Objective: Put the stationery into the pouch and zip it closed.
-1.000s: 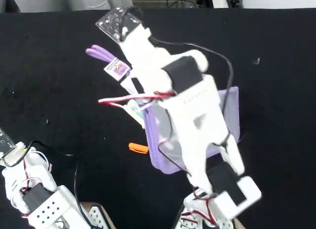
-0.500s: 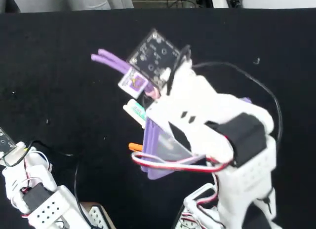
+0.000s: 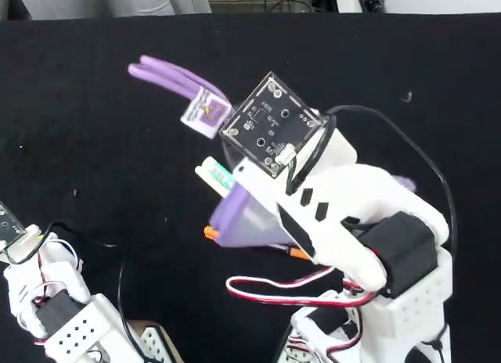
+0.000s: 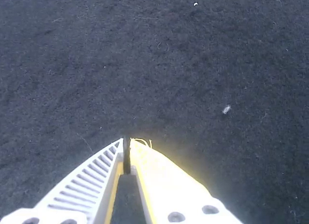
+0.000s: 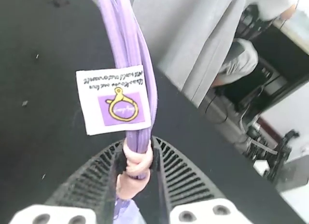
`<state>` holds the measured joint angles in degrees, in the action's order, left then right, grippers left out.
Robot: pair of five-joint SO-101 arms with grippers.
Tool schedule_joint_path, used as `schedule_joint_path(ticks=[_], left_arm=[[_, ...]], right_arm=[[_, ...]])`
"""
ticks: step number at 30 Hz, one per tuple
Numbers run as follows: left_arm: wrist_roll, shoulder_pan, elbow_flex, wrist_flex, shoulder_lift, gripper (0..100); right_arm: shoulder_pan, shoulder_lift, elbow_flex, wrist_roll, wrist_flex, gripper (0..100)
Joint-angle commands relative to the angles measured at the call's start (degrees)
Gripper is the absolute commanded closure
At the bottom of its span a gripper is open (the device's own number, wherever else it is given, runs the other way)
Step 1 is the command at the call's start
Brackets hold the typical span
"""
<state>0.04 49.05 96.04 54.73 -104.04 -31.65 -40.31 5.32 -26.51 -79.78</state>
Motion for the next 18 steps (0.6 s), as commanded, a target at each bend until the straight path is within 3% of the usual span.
schedule_joint_path(ticks=[1,7,18], left_arm=[[-0.09,-0.57,1.36,0.09,-0.09,97],[-0.09,-0.48,1.36,0.09,-0.09,97],[-0.09,-0.4,1.36,0.09,-0.09,97]], right_arm=[[-0.53,5.05,1.54,-0.35,6.07,98.8],[-0.44,15.16,11.82,-0.35,6.95,98.8],[-0.35,33.54,42.15,-0.26,-0.53,98.8]])
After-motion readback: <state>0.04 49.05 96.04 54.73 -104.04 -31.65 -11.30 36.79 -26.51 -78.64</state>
